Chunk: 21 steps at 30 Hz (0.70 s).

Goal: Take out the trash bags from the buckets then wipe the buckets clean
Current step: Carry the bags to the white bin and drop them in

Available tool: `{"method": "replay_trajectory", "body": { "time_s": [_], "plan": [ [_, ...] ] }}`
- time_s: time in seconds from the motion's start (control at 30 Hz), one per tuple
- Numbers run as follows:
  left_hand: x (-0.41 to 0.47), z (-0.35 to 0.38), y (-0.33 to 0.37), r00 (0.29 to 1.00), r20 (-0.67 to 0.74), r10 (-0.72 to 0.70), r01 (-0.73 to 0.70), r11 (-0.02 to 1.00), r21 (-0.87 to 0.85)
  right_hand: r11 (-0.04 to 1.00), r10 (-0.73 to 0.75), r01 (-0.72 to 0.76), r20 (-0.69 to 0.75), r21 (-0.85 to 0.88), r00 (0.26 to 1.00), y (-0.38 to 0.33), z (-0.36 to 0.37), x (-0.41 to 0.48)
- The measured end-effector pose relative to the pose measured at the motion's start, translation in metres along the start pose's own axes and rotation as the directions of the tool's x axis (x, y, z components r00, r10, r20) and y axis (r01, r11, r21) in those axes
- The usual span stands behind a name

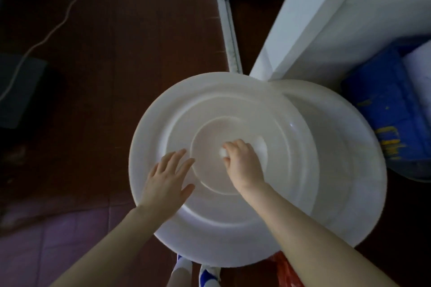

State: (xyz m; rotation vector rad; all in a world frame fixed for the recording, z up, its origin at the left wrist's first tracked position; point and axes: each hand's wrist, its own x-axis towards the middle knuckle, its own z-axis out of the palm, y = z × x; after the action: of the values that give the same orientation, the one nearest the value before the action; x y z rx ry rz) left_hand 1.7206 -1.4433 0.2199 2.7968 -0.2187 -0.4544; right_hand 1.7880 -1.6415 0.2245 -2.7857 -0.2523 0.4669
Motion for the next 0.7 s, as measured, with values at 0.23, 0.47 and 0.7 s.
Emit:
{"method": "replay_trajectory", "body": {
  "time_s": [0.23,0.47,0.7],
  "plan": [
    [-0.113,-0.007,-0.06,0.951,-0.036,-0.307,0.305,0.951,-0.059,0.958,-0.285,0.286,0.07,-0.007,0.956,-0.116,0.037,0.0],
    [-0.192,0.023,-0.126,0.864,0.006,-0.504,0.501,0.858,-0.113,0.861,-0.496,0.509,0.211,-0.01,0.842,-0.215,0.109,-0.001],
    [-0.2,0.121,-0.212,0.83,0.105,-0.547,0.557,0.812,-0.173,0.838,-0.5,0.546,0.366,-0.026,0.785,-0.242,0.245,0.029]
  ]
}}
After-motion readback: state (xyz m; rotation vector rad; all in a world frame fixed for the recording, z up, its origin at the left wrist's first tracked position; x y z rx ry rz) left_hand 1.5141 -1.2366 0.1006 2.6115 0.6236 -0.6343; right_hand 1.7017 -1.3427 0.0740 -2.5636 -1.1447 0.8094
